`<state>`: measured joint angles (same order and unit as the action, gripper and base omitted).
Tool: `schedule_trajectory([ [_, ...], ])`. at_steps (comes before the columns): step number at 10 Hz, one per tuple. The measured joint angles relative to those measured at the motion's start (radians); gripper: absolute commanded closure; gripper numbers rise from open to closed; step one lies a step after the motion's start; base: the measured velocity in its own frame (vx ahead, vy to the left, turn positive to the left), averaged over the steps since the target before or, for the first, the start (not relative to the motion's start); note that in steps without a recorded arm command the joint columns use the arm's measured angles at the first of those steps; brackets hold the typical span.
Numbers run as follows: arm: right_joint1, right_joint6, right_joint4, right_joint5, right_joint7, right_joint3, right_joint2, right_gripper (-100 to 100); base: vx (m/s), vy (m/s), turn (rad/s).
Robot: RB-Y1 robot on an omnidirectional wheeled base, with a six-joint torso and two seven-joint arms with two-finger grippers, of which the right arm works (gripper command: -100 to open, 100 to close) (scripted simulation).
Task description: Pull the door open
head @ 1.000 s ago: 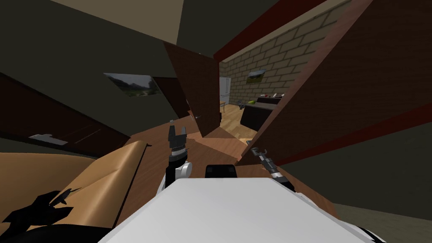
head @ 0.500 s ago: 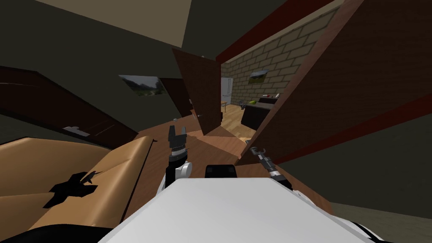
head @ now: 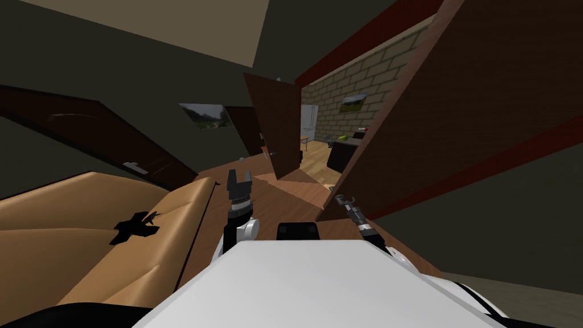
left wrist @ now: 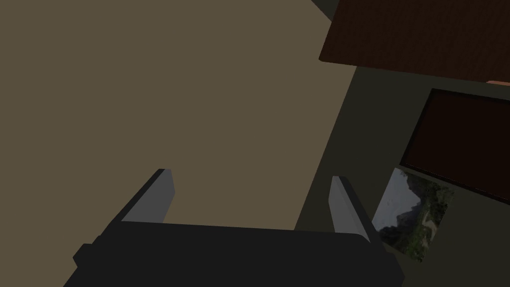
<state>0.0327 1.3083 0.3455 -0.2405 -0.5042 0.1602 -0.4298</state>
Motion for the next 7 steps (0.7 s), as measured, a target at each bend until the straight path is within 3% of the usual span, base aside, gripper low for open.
schedule_trajectory([
  [1,-0.012,-0.018,0.004,0.018,0.008,-0.013,0.002,100,-0.207,-0.091,0.13],
  [2,-0.051,-0.013,-0.044,0.035,0.024,-0.028,0.005,100,-0.144,-0.059,0.062],
  [3,-0.015,-0.052,0.038,0.042,0.022,-0.036,0.011,100,-0.056,-0.015,-0.018],
  [4,-0.017,-0.066,0.043,0.043,0.019,-0.04,0.013,100,-0.003,0.006,-0.021],
  [5,-0.028,-0.057,0.017,0.044,0.021,-0.041,0.012,100,-0.093,-0.021,0.114],
  [7,-0.043,-0.081,0.027,0.068,0.032,-0.058,0.014,100,-0.13,-0.068,0.103],
])
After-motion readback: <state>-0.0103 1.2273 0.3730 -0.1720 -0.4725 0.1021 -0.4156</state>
